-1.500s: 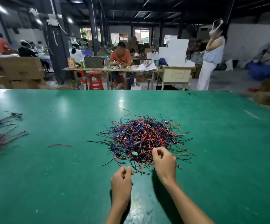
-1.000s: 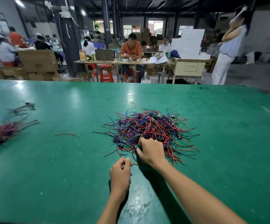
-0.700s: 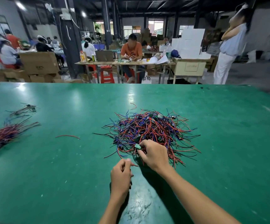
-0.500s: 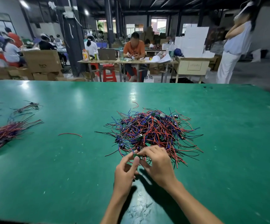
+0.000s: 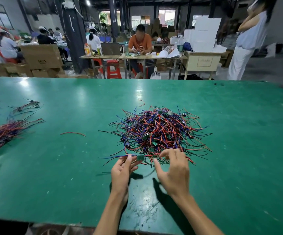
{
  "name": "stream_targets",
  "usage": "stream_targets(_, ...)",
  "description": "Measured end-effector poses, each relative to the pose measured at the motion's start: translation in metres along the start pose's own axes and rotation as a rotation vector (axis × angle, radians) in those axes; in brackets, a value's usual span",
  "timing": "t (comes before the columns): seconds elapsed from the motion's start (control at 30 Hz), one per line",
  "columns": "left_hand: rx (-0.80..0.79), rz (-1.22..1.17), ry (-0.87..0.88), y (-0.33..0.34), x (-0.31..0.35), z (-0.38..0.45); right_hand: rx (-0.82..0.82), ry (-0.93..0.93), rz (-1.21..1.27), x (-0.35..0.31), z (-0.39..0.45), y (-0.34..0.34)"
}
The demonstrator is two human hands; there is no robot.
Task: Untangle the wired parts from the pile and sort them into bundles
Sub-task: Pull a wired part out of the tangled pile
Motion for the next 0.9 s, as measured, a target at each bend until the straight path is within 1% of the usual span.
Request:
stream_targets(0.03, -0.005, -0.018, -0.005, -0.001, 0.000, 0.000, -0.115, 0.107, 0.097, -0.004, -0.006, 0.001)
stream_targets(0.1, -0.035, -0.030, -0.009, -0.002, 0.002, -0.001, -0.448, 0.397, 0.284, -0.016, -0.014, 0.008)
stream_targets(0.13, -0.046, -0.033, -0.013, -0.002, 0.003, -0.001, -0.544, 0.548, 0.392, -0.022, -0.013, 0.012)
stream_targets(0.17, -0.060, -0.033, -0.007, -0.002, 0.003, -0.003, -0.577, 0.672, 0.521, -0.028, -0.012, 0.014)
stream_targets(0.2, -0.077, -0.023, 0.011, -0.003, 0.004, -0.005, -0.563, 0.751, 0.640, -0.031, -0.009, 0.016)
stream_targets(0.23, -0.100, 0.001, 0.041, -0.003, 0.005, -0.006, -0.535, 0.790, 0.727, -0.034, -0.005, 0.017)
stream_targets(0.3, -0.170, 0.041, 0.096, -0.004, 0.006, -0.008, -0.510, 0.801, 0.824, -0.035, 0.000, 0.015)
stream_targets(0.37, -0.227, 0.033, 0.122, -0.004, 0.008, -0.009, -0.545, 0.762, 0.893, -0.033, 0.002, 0.010)
stream_targets(0.47, -0.273, 0.029, 0.085, -0.001, 0.010, -0.008, -0.645, 0.636, 0.963, -0.028, 0.002, 0.002)
stream_targets(0.53, -0.285, 0.042, 0.027, 0.001, 0.012, -0.010, -0.655, 0.567, 0.942, -0.025, 0.003, -0.003)
stream_targets(0.6, -0.340, 0.081, -0.018, 0.001, 0.014, -0.011, -0.635, 0.533, 0.900, -0.021, 0.004, -0.005)
stream_targets(0.7, -0.476, 0.114, -0.033, 0.001, 0.017, -0.012, -0.593, 0.550, 0.886, -0.012, 0.002, -0.003)
stream_targets(0.83, -0.468, 0.204, -0.018, 0.009, 0.016, -0.016, -0.471, 0.565, 0.801, -0.001, -0.001, 0.003)
stream_targets(0.9, -0.466, 0.236, -0.015, 0.011, 0.017, -0.015, -0.446, 0.569, 0.775, 0.002, -0.001, 0.007)
Point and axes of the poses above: each hand's wrist, its own z-axis towards the middle knuckle, its own y-axis out of the palm, x = y × z, the point moved 1 cm from there along z, towards the middle knuckle, and after that the axes turned 15 degrees about y, right-handed, at the moved point
